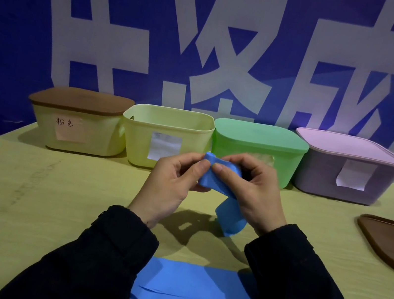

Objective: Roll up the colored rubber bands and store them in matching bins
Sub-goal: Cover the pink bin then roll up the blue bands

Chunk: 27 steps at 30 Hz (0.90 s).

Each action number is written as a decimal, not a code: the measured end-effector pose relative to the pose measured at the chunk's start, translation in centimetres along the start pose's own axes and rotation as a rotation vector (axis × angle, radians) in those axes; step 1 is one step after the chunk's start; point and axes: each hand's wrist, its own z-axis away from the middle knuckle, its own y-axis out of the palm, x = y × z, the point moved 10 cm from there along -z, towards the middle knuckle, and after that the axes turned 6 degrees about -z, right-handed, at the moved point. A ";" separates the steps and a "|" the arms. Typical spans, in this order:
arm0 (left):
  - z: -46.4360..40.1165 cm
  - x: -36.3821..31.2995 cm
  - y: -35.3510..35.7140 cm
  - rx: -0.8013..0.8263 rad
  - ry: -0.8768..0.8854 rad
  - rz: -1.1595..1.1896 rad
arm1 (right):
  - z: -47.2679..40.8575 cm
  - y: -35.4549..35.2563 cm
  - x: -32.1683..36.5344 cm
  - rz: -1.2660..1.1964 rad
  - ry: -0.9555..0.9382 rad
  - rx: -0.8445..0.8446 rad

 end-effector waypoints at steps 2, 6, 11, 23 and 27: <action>0.1 0.2 0.4 0.022 -0.008 -0.011 | 0.1 0.2 -0.3 0.028 -0.002 -0.005; 0.2 -0.4 -0.4 -0.049 0.011 -0.018 | 0.1 0.5 -0.9 -0.028 0.043 0.045; 0.0 0.1 -0.2 -0.028 -0.005 0.021 | 0.0 -0.1 -1.0 -0.040 0.050 0.001; 0.0 0.1 0.4 0.039 0.018 -0.003 | 0.0 0.0 -0.4 0.086 -0.023 0.022; 0.0 0.0 0.2 0.033 0.046 -0.059 | 0.2 -0.1 0.3 0.177 -0.096 -0.011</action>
